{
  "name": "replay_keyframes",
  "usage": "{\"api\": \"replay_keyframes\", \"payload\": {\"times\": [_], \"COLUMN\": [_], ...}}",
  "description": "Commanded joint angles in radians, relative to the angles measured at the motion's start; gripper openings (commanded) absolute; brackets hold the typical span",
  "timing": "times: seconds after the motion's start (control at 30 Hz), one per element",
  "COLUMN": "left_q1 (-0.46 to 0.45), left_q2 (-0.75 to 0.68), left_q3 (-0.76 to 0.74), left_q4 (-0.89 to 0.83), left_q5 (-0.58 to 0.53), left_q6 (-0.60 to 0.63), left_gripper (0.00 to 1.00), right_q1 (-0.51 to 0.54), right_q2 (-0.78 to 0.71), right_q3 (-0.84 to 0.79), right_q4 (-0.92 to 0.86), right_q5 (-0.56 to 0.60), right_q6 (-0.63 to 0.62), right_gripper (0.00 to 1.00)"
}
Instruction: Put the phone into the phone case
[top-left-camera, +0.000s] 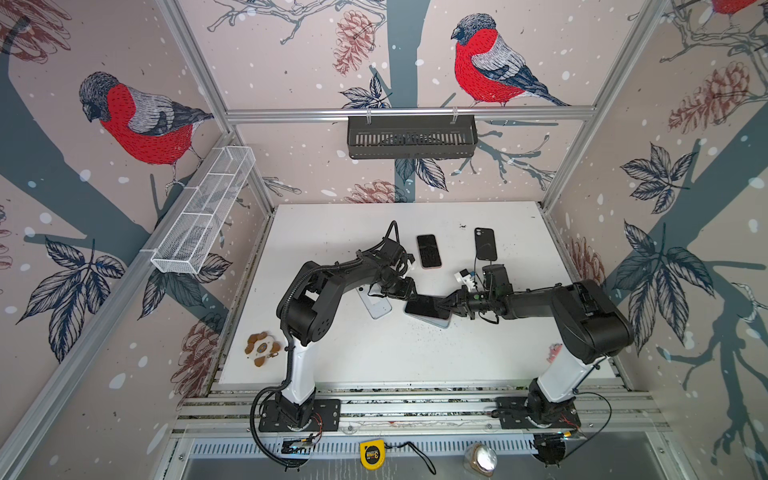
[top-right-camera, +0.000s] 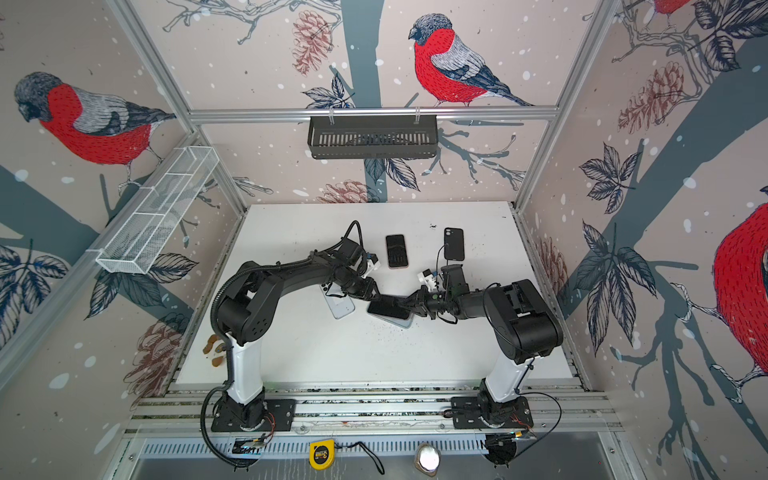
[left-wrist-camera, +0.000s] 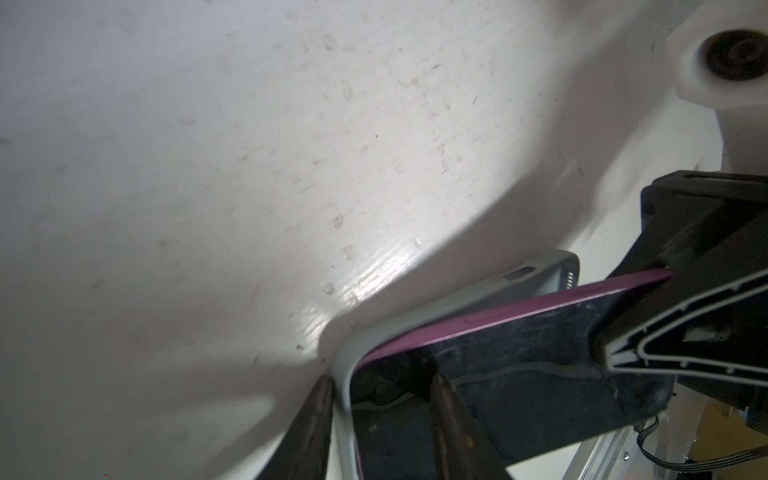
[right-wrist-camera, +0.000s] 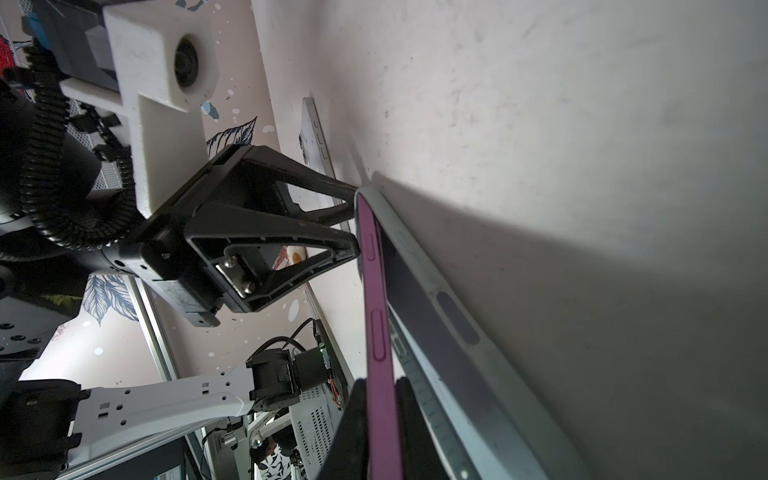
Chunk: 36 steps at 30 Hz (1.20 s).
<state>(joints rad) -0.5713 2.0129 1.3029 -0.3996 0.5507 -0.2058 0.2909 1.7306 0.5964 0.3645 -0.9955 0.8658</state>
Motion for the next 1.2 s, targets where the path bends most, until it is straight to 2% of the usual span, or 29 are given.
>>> {"api": "replay_keyframes", "payload": {"times": [0.0, 0.17, 0.47, 0.83, 1.1, 1.17], "left_q1": [-0.002, 0.003, 0.001, -0.008, -0.006, -0.007], "left_q2": [0.003, -0.010, -0.009, 0.006, -0.007, -0.017], "left_q3": [-0.003, -0.010, -0.015, -0.018, -0.008, -0.007], "left_q4": [0.001, -0.005, -0.008, 0.008, -0.019, -0.028], "left_q5": [0.105, 0.093, 0.132, 0.217, 0.142, 0.098], "left_q6": [-0.006, -0.010, -0.009, -0.018, 0.000, 0.007], "left_gripper": [0.40, 0.40, 0.40, 0.40, 0.40, 0.40], "right_q1": [-0.005, -0.031, -0.052, -0.039, -0.048, -0.055], "right_q2": [-0.001, -0.029, -0.064, -0.056, -0.055, -0.064], "right_q3": [-0.005, -0.036, -0.056, -0.074, -0.073, -0.072], "right_q4": [-0.035, -0.010, -0.039, 0.025, 0.019, -0.001], "right_q5": [0.106, 0.132, 0.174, 0.174, 0.173, 0.178], "right_q6": [0.027, 0.061, 0.053, 0.094, 0.090, 0.081], "right_gripper": [0.13, 0.13, 0.15, 0.15, 0.19, 0.24]}}
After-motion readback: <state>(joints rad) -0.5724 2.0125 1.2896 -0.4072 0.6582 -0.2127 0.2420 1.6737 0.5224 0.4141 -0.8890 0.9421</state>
